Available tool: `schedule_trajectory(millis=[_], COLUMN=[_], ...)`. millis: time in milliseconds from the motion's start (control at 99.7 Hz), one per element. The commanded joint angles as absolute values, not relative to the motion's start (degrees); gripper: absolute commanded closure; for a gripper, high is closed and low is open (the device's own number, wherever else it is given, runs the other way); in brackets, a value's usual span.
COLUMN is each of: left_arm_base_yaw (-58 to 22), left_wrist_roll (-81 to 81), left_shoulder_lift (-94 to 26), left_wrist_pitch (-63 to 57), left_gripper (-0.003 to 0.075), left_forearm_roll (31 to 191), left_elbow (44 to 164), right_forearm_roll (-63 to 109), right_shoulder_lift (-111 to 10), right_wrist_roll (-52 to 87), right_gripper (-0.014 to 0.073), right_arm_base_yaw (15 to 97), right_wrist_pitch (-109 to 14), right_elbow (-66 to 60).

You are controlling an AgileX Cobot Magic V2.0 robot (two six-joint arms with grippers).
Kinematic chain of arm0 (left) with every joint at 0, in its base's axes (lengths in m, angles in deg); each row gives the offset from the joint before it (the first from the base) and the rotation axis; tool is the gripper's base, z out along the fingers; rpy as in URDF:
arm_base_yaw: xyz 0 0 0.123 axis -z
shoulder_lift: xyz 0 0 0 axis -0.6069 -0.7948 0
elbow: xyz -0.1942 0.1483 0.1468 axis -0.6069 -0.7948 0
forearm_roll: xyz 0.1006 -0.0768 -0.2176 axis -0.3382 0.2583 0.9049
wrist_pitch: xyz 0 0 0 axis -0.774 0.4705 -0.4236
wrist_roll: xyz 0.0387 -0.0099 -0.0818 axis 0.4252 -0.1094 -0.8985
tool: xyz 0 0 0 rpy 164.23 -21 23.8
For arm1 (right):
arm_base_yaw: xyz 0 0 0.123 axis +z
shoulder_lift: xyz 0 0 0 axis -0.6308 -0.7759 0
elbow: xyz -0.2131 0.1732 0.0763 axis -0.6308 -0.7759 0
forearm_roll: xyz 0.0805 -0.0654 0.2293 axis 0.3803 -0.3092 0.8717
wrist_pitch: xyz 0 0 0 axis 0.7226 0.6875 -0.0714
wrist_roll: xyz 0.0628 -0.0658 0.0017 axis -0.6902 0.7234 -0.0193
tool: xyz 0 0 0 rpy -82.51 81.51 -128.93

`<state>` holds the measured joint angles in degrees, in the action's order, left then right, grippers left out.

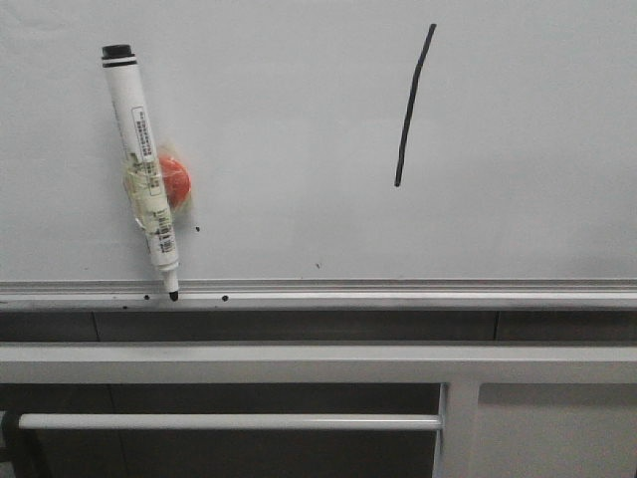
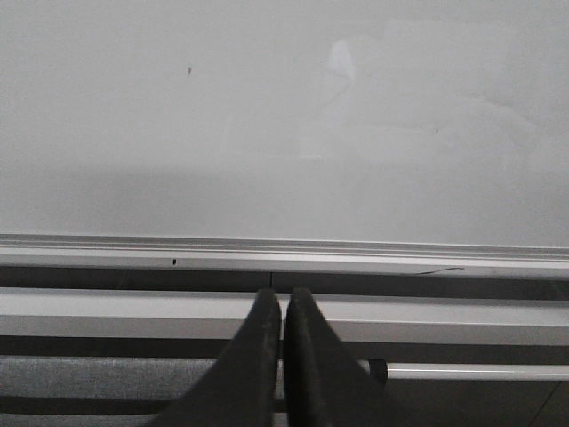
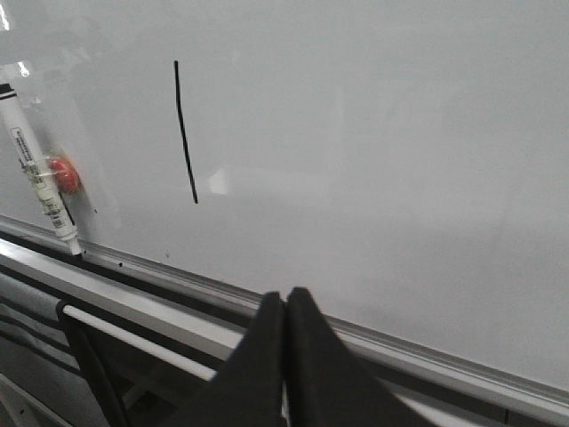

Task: Write number 1 on whiteboard

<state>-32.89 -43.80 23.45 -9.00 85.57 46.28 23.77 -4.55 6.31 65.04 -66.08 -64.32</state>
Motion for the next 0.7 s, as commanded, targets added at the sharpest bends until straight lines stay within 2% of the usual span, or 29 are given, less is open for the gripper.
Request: schedule_trajectory(millis=[0,90,221,371,582,692], left_arm_base_yaw=[-33.02,-33.02,-33.02,-33.02,-33.02,-33.02], left_wrist_roll=[-44.24,-44.24,-44.24,-44.24,-44.24,-44.24], left_shoulder_lift=[24.74,24.74,24.74,24.74,24.74,24.74], left_wrist_pitch=[-5.33,-5.33,-5.33,-5.33,-5.33,-5.33], left_gripper=[0.0741,0.0741,0.0741,0.0741,0.0741,0.0741], left_forearm_roll=[86.13,86.13,86.13,86.13,86.13,86.13], left_elbow=[45.85,45.85,45.85,45.85,45.85,45.85], right_forearm_roll=[23.45,22.60,9.20,9.09,8.98,8.98], right_shoulder_lift=[-4.98,-4.98,-2.37,1.37,9.14,9.30], right_wrist_roll=[6.52,6.52,6.52,5.62,0.02,-1.14], right_gripper=[0.0657,0.0657,0.0657,0.0657,0.0657,0.0657], right_arm_base_yaw=[64.84,64.84,64.84,62.44,51.04,43.55], right_wrist_pitch=[-70.28,-70.28,-70.55,-69.98,-59.81,-57.42], right_elbow=[-65.64,-65.64,-65.64,-65.64,-65.67,-65.67])
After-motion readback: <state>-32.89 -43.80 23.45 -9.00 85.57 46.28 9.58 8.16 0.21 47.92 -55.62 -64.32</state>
